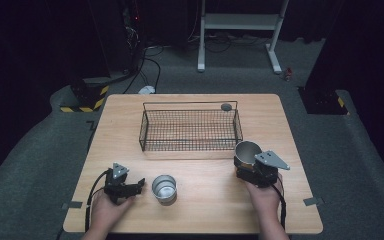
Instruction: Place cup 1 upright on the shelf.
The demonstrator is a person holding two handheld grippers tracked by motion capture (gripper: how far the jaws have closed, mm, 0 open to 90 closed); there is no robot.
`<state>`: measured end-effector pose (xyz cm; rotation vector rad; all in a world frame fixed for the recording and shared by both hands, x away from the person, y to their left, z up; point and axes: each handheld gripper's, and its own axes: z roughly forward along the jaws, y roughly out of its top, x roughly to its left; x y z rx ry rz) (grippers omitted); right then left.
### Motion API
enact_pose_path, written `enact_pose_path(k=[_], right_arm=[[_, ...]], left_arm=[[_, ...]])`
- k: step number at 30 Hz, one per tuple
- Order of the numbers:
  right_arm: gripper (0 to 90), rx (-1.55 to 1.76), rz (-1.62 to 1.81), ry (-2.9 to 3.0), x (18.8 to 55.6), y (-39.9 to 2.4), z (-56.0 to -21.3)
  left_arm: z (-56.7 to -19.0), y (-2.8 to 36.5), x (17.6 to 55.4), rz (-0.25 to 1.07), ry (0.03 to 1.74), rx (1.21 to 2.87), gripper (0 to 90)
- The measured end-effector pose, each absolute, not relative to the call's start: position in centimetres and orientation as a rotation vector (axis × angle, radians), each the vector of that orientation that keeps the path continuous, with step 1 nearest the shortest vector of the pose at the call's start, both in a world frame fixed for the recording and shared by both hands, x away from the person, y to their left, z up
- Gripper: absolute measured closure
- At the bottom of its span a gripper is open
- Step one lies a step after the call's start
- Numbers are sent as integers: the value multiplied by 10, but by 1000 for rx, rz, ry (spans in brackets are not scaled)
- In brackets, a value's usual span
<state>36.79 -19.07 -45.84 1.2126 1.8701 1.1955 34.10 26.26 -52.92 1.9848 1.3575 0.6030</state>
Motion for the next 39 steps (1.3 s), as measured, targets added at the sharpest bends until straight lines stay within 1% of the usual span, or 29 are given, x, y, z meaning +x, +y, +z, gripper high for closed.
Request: enact_pose_path(k=[5,13,22,39], right_arm=[[139,1198,1213,1849,369,-178,-450],[139,1176,1221,1825,372,-162,-441],[139,1171,1237,1816,377,-150,-430],[139,1175,1241,1819,399,-138,-404]], left_arm=[[-530,262,342,600,1382,1978,102],[-530,263,343,596,1381,1982,91],[-530,263,343,596,1381,1982,90],[-530,262,343,594,1385,1973,91]])
